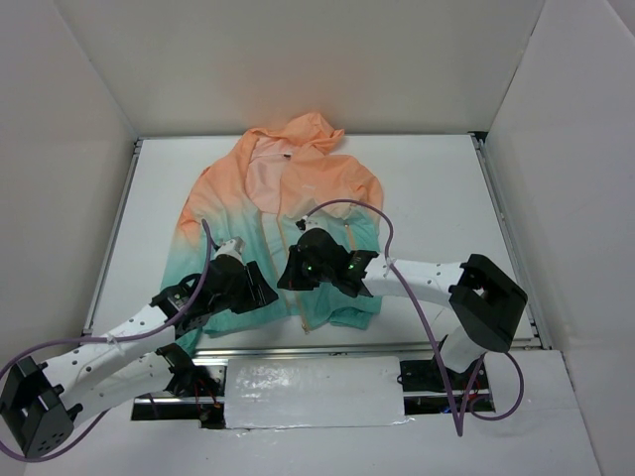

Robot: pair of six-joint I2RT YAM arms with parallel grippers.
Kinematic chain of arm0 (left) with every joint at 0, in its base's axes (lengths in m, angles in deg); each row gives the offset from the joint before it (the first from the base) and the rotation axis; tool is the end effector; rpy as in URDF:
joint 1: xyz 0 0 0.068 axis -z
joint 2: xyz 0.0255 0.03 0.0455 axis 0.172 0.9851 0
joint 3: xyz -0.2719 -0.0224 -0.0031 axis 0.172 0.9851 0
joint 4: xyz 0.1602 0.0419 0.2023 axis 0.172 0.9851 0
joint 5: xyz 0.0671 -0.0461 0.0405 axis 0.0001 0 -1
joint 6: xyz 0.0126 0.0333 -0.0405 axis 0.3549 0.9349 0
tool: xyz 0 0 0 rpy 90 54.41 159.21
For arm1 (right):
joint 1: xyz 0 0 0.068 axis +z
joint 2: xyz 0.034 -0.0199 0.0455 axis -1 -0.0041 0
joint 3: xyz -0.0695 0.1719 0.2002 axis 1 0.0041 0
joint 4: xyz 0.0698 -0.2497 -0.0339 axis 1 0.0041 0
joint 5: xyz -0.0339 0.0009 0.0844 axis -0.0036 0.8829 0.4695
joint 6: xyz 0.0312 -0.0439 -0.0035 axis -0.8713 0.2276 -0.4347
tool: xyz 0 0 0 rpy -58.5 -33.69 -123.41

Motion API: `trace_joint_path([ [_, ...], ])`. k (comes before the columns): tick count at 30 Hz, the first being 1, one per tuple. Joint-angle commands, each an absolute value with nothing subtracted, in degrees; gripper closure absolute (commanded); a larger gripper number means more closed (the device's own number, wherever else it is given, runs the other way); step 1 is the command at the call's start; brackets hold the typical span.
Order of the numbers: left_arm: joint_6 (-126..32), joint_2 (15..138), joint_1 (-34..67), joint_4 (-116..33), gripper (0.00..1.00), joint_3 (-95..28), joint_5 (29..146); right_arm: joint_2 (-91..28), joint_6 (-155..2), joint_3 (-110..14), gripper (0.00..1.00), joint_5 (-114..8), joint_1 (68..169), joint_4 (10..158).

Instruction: Zip up the jacket

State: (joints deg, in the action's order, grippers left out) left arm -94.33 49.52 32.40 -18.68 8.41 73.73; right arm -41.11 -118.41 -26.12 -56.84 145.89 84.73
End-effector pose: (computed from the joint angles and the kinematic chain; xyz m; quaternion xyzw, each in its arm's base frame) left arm 0.1372 -0.1202 0.2228 -0.1489 0.8904 -0.3034 0.3050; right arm 0.1884 0.2847 0.2131 -0.0701 0.8946 0.3670 0.2450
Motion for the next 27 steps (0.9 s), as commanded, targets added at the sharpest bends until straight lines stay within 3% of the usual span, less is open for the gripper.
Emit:
trace_joint_path([
  [1, -94.30, 48.91, 32.55, -21.29, 0.40, 9.11, 73.58, -40.26, -117.34, -26.16, 1.00, -57.51, 146.46, 84.19],
  [5, -94.74, 48.92, 32.64, -19.45, 0.44, 8.76, 72.62, -41.75, -117.07, -26.16, 0.61, -58.30, 146.28, 85.51],
  [8, -95.18, 47.60, 32.64, -16.56, 0.45, 7.97, 70.69, -43.42, -117.16, -25.37, 0.60, -57.95, 146.28, 85.69],
  [10, -95.53, 46.63, 32.64, -15.23, 0.45, 7.54, 68.85, -43.86, -117.60, -24.58, 0.62, -58.22, 146.54, 84.99],
  [13, -95.45, 45.23, 32.55, -13.82, 0.44, 7.27, 67.78, -44.56, -117.86, -23.26, 0.79, -58.74, 146.46, 84.11],
  [14, -95.45, 45.22, 32.55, -13.64, 0.44, 7.18, 67.69, -45.35, -117.95, -23.08, 0.91, -59.01, 146.46, 84.02],
  [16, -95.27, 45.49, 32.55, -13.38, 0.44, 6.83, 67.87, -46.32, -118.13, -23.43, 0.99, -59.36, 146.46, 84.11],
  [27, -95.18, 46.01, 32.55, -14.08, 0.47, 7.27, 68.92, -51.16, -117.78, -26.77, 1.00, -57.25, 148.39, 83.67],
])
